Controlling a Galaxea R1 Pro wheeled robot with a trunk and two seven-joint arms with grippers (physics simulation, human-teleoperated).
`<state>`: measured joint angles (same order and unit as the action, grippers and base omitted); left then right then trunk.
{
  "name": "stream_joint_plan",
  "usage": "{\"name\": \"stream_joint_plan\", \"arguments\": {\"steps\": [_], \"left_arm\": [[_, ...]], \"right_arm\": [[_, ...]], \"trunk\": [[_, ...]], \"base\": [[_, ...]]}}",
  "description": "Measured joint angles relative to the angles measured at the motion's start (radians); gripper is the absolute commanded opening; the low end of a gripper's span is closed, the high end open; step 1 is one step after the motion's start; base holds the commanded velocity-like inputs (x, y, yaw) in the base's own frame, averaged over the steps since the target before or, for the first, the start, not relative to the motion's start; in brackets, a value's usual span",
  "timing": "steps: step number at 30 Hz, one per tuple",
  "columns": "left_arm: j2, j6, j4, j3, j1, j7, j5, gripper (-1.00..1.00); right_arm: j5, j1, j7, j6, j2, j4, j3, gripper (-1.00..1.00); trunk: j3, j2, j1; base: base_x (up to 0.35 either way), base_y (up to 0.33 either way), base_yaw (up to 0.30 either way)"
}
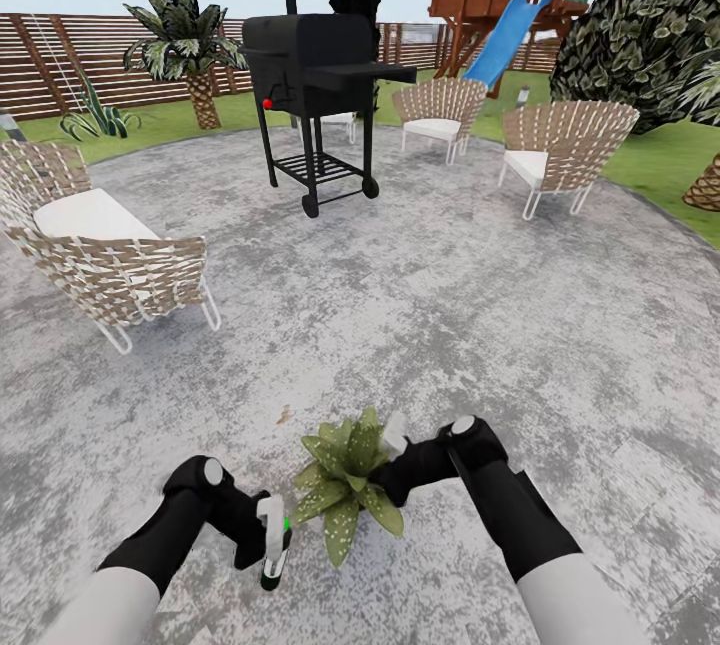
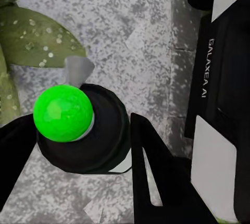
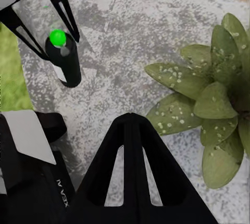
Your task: Pick up the pesticide atomizer in the garden and spray insectifuge to fully cover both potted plants in the garden.
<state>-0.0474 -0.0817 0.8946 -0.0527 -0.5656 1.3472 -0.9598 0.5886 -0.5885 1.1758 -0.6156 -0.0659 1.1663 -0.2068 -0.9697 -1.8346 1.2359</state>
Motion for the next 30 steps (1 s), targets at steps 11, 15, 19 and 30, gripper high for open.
{"name": "stream_joint_plan", "arguments": {"steps": [11,15,19,30], "left_arm": [[0.109,-0.002,0.087,-0.043,0.0,0.071,-0.003,-1.0],[0.135,-0.004,0.11,-0.044,0.0,0.071,-0.003,-1.0],[0.143,-0.013,0.128,-0.044,0.0,0.071,-0.003,-1.0],[0.145,-0.041,0.149,-0.044,-0.01,0.071,-0.003,-1.0]], "right_arm": [[-0.001,0.0,0.001,0.0,-0.014,0.003,-0.037,-1.0],[-0.001,0.0,0.0,0.0,-0.014,0.003,-0.039,-1.0],[-0.002,0.0,0.001,0.0,-0.015,0.003,-0.039,-1.0],[-0.03,0.0,-0.001,0.0,-0.015,0.003,-0.098,-1.0]], "trunk": [[0.0,0.0,0.0],[0.0,0.0,0.0],[0.0,0.0,0.0],[0.0,0.0,0.0]], "base": [[0.0,0.0,0.0],[0.0,0.0,0.0],[0.0,0.0,0.0],[0.0,0.0,0.0]]}}
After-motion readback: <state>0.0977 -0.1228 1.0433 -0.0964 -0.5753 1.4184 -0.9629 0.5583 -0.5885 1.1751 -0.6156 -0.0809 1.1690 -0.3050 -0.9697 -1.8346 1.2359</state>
